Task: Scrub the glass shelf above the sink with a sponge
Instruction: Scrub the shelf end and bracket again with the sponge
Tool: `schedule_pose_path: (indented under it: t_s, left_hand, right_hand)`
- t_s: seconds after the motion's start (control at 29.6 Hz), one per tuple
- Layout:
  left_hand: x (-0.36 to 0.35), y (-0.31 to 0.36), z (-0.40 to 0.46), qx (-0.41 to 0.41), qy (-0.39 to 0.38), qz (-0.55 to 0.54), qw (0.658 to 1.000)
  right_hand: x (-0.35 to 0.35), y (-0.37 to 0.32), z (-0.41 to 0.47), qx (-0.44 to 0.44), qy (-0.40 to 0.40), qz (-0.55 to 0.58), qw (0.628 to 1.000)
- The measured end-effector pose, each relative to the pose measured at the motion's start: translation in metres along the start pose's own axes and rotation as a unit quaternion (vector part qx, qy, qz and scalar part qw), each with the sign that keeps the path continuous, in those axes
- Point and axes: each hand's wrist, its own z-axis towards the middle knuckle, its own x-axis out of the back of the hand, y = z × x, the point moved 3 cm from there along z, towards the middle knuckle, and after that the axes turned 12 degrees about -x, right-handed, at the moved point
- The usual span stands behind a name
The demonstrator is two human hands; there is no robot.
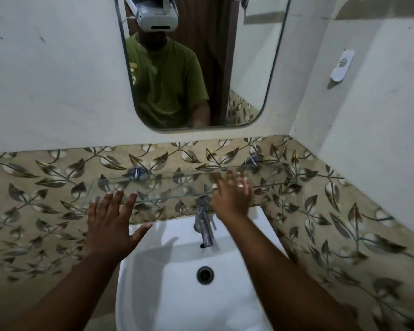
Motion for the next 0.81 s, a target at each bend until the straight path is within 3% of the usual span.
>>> schedule_pose_path:
  t_s: [0.13, 0.2, 0.27, 0.34, 0.4, 0.44, 0.51, 0.57, 0.64, 0.74, 0.78, 0.81]
  left_hand:
    - [-0.003, -0.001, -0.001, -0.016, -0.001, 0.008, 1.0]
    - [-0.003, -0.003, -0.002, -0.02, -0.002, 0.014, 1.0]
    - [-0.004, -0.003, -0.001, -0.022, -0.001, 0.018, 1.0]
    - [-0.005, -0.004, -0.001, -0.022, 0.007, 0.016, 1.0]
    - [-0.006, -0.004, -0.001, -0.021, 0.015, 0.022, 0.999]
    - [-0.008, -0.004, 0.0, -0.02, 0.017, 0.026, 0.999]
    - [-0.011, -0.004, 0.002, -0.018, 0.023, 0.025, 0.999]
    - [-0.012, -0.003, 0.005, -0.013, 0.029, 0.025, 0.999]
    - [-0.014, -0.001, 0.005, -0.008, 0.033, 0.024, 0.999]
    - [-0.015, -0.001, 0.003, -0.002, 0.038, 0.021, 0.999]
    - [-0.015, 0.001, 0.003, -0.001, 0.037, 0.02, 0.999]
    - [-0.015, 0.002, 0.003, 0.0, 0.035, 0.018, 0.999]
  right_hand:
    - [-0.009, -0.075, -0.028, 0.066, -0.12, 0.093, 0.986]
    - [-0.002, -0.097, -0.038, 0.048, -0.234, 0.182, 0.954]
    - [0.013, -0.1, -0.046, -0.054, -0.342, 0.363, 0.865]
    - [0.032, -0.083, -0.05, -0.177, -0.412, 0.535, 0.717]
    - [0.048, -0.052, -0.05, -0.251, -0.465, 0.633, 0.566]
    - [0.057, -0.03, -0.049, -0.269, -0.467, 0.667, 0.514]
    - [0.075, 0.024, -0.037, -0.284, -0.423, 0.716, 0.476]
    - [0.096, 0.078, -0.015, -0.301, -0.309, 0.754, 0.495]
    - [0.111, 0.122, 0.008, -0.306, -0.16, 0.739, 0.578]
    - [0.108, 0.142, 0.028, -0.258, -0.017, 0.469, 0.845]
    - [0.099, 0.141, 0.032, -0.225, 0.005, 0.343, 0.912]
    - [0.087, 0.137, 0.035, -0.187, 0.02, 0.225, 0.956]
